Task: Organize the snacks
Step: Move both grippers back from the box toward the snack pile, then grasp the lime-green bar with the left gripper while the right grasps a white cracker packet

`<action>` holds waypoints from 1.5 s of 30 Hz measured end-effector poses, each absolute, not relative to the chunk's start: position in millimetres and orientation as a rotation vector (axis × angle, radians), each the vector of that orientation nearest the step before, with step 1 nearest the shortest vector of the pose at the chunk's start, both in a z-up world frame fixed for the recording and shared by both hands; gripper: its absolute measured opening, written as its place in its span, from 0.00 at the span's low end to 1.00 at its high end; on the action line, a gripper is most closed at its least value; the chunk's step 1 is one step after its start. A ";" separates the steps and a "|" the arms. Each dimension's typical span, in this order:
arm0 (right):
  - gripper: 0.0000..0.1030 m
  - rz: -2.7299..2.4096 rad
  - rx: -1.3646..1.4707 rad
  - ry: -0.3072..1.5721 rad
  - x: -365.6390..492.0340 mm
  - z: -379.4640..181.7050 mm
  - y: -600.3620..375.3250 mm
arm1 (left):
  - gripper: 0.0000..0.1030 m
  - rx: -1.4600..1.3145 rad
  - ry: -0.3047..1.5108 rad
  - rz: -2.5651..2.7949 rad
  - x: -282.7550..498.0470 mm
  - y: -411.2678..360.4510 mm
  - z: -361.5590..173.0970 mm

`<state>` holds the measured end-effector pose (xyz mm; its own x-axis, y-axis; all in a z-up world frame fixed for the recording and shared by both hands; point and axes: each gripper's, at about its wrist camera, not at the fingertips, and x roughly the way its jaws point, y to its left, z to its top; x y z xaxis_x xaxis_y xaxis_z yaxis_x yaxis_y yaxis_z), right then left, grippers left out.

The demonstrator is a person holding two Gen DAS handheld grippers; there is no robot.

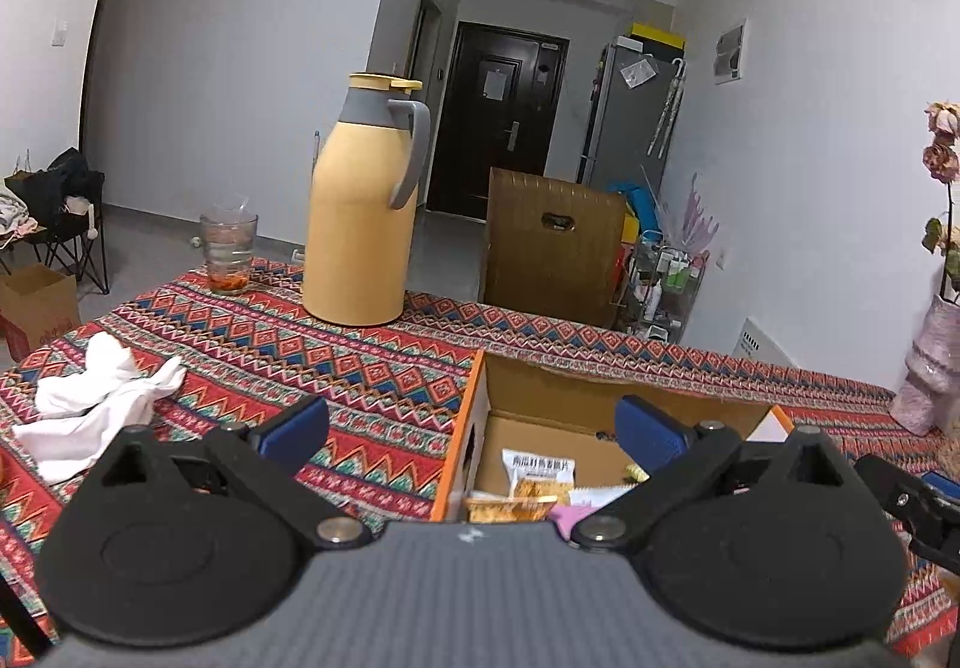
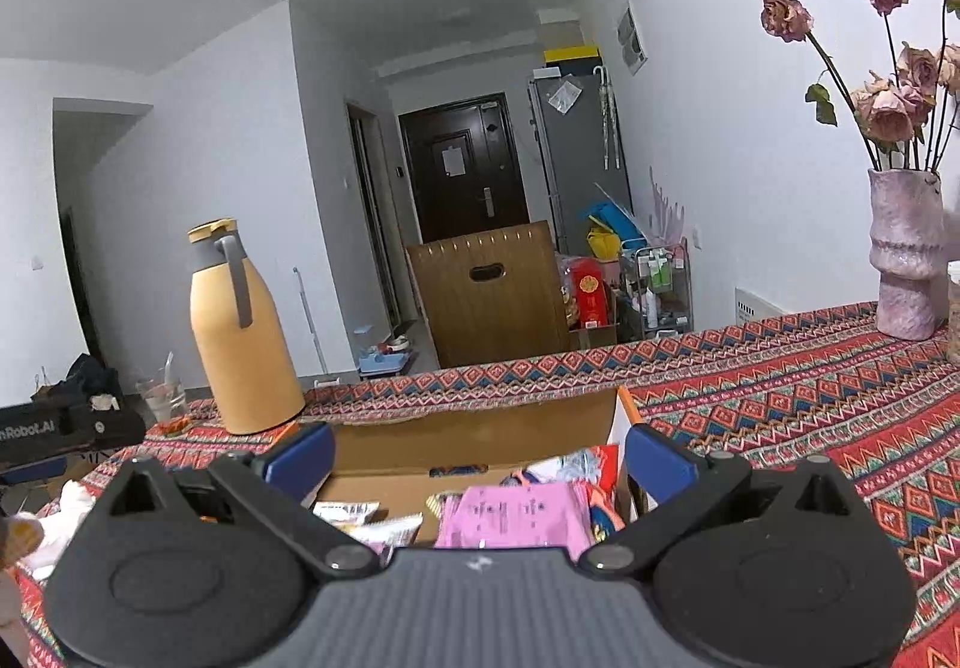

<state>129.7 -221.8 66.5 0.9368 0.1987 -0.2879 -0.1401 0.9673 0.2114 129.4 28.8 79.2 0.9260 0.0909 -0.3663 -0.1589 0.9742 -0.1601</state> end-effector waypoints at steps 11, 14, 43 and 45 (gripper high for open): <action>1.00 0.184 0.170 0.344 81.0 55.9 -227.9 | 1.00 -0.164 0.402 0.116 76.4 43.7 64.3; 1.00 0.187 0.162 0.357 64.8 50.0 -228.9 | 1.00 -0.151 0.420 0.112 64.4 46.6 54.9; 1.00 0.148 0.097 0.545 -1.5 -13.2 -228.5 | 1.00 -0.149 0.567 0.012 12.7 42.0 -5.2; 1.00 0.132 0.102 0.576 3.1 -19.1 -226.7 | 1.00 -0.145 0.575 0.006 13.3 38.9 -7.6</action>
